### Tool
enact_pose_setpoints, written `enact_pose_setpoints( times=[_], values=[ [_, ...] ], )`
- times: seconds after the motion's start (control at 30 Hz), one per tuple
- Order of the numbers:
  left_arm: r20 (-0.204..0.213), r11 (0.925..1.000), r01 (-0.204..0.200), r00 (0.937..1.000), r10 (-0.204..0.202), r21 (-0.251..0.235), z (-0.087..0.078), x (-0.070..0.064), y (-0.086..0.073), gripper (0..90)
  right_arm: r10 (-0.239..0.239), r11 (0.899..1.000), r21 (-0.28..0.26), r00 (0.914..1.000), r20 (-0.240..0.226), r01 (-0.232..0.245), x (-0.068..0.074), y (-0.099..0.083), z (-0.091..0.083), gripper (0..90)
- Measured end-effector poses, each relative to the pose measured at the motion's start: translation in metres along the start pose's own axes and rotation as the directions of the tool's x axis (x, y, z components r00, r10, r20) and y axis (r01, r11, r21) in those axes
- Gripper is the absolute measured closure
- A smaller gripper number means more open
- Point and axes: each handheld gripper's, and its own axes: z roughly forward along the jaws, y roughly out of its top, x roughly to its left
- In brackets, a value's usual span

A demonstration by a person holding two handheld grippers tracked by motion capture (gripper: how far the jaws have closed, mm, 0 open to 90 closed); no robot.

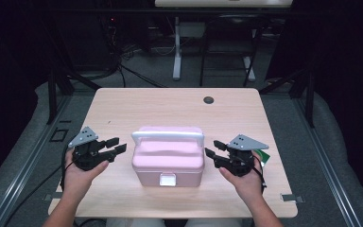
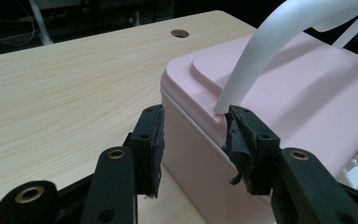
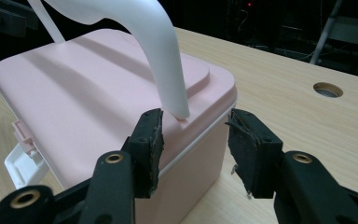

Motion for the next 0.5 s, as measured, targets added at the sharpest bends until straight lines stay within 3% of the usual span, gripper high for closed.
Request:
enact_pose_setpoints(
  times=[0.37,0.5],
  values=[
    [0.03,0.9999,0.012,0.9995,-0.013,0.008,0.008,-0.002,0.004,56.5,0.006,1.0,-0.007,1.0,0.003,-0.006,0.003,0.005,0.002,51.0],
    [0.034,0.9998,-0.003,0.9994,0.003,0.018,0.013,-0.006,0.006,56.9,0.008,1.0,-0.017,0.9999,-0.011,-0.009,0.003,0.007,0.004,52.5]
  ],
)
